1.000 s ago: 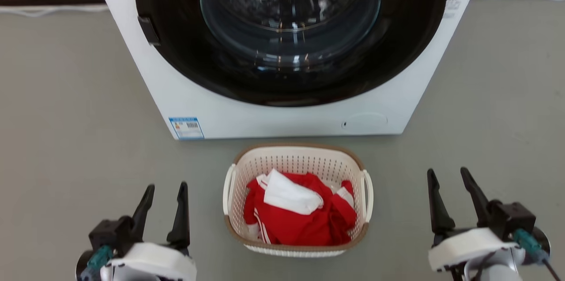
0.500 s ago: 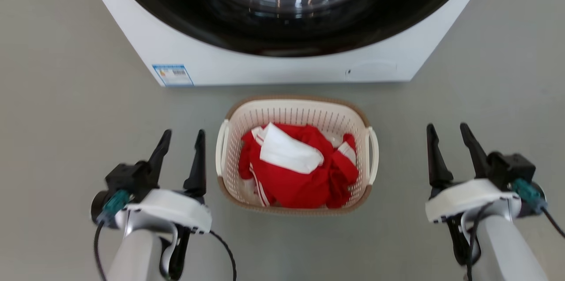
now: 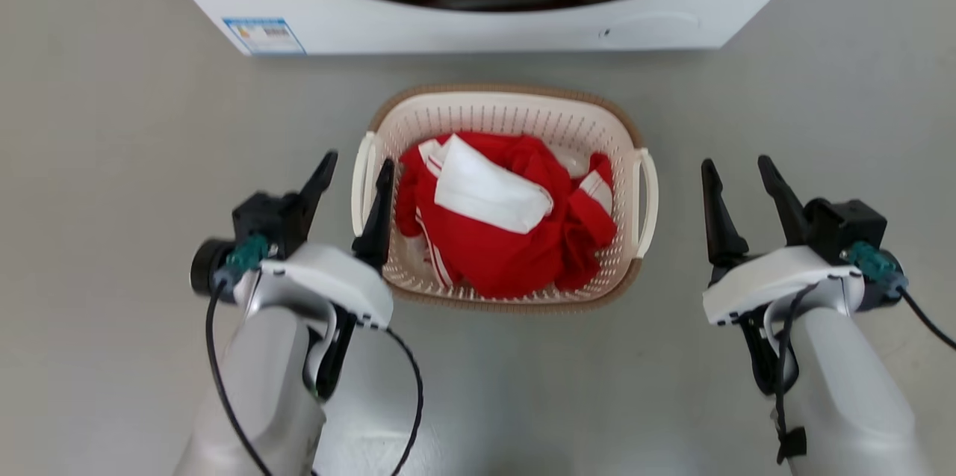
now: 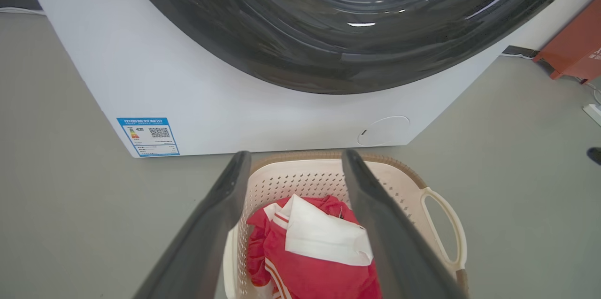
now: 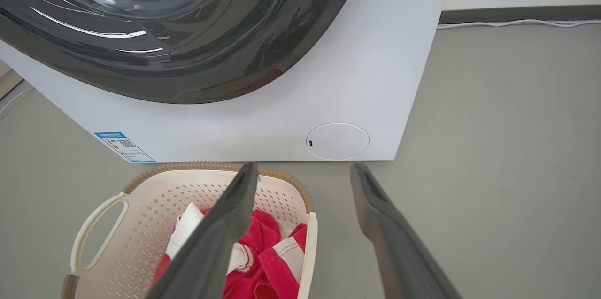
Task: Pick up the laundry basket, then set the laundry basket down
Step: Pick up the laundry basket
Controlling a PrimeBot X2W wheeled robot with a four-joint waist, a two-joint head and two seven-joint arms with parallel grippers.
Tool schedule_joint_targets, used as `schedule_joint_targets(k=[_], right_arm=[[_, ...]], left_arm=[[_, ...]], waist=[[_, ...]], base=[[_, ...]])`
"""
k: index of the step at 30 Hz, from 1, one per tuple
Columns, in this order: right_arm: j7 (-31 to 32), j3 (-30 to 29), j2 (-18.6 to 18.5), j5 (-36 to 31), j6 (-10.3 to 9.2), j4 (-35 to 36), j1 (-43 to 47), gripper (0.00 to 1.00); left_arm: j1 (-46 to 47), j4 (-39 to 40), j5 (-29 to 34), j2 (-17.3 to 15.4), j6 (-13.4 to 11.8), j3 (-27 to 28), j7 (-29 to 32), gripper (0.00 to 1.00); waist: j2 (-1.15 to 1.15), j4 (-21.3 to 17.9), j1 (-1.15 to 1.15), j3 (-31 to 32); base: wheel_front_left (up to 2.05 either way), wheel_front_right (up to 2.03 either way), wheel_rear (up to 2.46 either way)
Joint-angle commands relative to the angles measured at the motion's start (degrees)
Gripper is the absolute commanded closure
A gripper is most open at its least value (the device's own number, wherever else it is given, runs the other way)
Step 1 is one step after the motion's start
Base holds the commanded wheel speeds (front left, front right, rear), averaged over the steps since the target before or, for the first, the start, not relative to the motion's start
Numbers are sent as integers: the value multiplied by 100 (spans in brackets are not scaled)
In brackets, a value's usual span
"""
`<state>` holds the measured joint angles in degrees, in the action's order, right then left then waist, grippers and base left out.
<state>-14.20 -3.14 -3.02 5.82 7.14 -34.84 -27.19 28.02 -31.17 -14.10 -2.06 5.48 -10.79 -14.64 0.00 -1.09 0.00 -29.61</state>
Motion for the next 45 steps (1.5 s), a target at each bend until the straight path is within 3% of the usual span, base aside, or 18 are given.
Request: schedule_joint_targets(k=[1, 19, 45], right_arm=[[-80, 155, 14, -6, 35, 50, -128, 0], [-80, -104, 14, -171, 35, -122, -650, 0], [-80, 31, -17, -79, 35, -149, -1044, 0]], left_arm=[[260, 1, -32, -82, -29, 74, -36, 0], [1113, -910, -6, -82, -63, 50, -36, 0], [1917, -1297, 212, -82, -66, 248, -36, 0]], waist=[[0, 8, 0, -272], [0, -41, 0, -1238], [0, 84, 0, -2214]], base=[[0, 0, 0], [0, 0, 0], [0, 0, 0]])
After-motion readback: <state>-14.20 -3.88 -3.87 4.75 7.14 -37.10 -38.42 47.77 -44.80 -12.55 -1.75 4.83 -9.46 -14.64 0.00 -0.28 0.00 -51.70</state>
